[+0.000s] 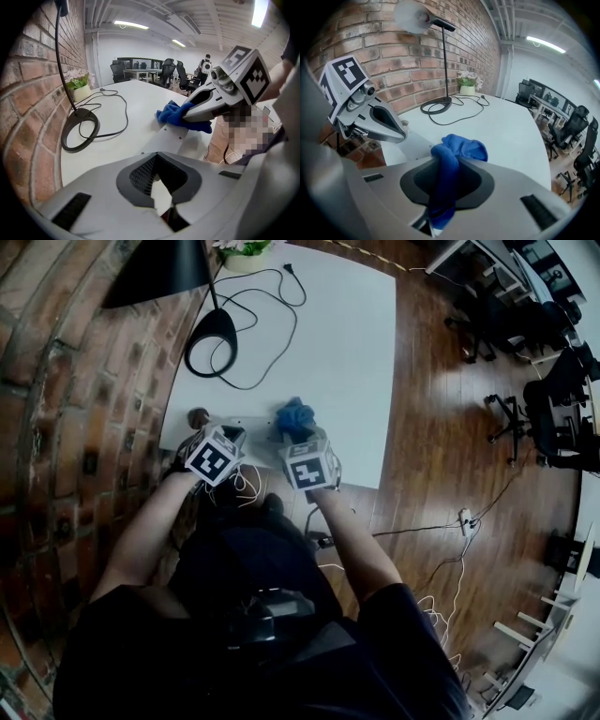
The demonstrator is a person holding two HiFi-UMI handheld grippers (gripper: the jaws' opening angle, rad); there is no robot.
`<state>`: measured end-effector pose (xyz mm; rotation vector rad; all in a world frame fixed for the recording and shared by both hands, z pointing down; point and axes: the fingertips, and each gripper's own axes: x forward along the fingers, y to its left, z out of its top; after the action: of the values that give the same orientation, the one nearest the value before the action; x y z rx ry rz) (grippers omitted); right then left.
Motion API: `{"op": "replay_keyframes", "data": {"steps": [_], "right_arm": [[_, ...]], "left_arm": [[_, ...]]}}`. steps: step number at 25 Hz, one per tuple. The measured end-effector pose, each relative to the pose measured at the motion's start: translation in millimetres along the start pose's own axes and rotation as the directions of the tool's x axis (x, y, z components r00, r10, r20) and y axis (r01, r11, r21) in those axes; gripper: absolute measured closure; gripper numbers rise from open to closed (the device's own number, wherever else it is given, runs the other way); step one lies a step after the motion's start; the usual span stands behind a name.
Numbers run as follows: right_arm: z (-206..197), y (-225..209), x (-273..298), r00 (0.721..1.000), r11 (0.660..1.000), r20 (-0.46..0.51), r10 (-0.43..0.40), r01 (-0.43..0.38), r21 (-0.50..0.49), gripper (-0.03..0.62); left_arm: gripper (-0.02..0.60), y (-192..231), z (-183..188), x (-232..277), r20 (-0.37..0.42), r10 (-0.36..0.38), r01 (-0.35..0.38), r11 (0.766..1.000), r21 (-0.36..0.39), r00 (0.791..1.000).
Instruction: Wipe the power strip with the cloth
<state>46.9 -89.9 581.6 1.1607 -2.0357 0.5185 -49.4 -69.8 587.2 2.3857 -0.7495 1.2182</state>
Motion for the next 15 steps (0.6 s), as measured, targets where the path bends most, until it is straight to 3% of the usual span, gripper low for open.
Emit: {"op": "replay_keyframes", "data": {"steps": [7,10,12,15], "right_arm": [[15.2,31.5,12.5,0.999,0.997,-0.005,0.045,-0.045,-0.062,0.531],[17.7,37.3,16.6,0.998,0.996,-0.003,0.06,-0.06,-0.068,0.53],[18.1,40.8,18.5,0.997,0.994,-0.006,0.075,-0.075,-0.074,0.53],[21.1,40.6,17.0,0.997,0.994,0.002,0.078,-0.078,-0.078,0.53]], "left_arm": [[0.571,-0.6,-2.1,-1.3,0.044,0.014,-0.016,0.999,0.041,0.999],[0.575,7.9,-5.4,-6.7,0.072,-0.002,0.0,1.0,0.015,0.997],[0.578,30.0,-8.3,-17.3,0.105,0.057,-0.054,0.998,-0.032,0.993],[0.579,40.8,-22.0,-18.5,0.061,0.022,-0.017,0.997,-0.081,0.998]]}}
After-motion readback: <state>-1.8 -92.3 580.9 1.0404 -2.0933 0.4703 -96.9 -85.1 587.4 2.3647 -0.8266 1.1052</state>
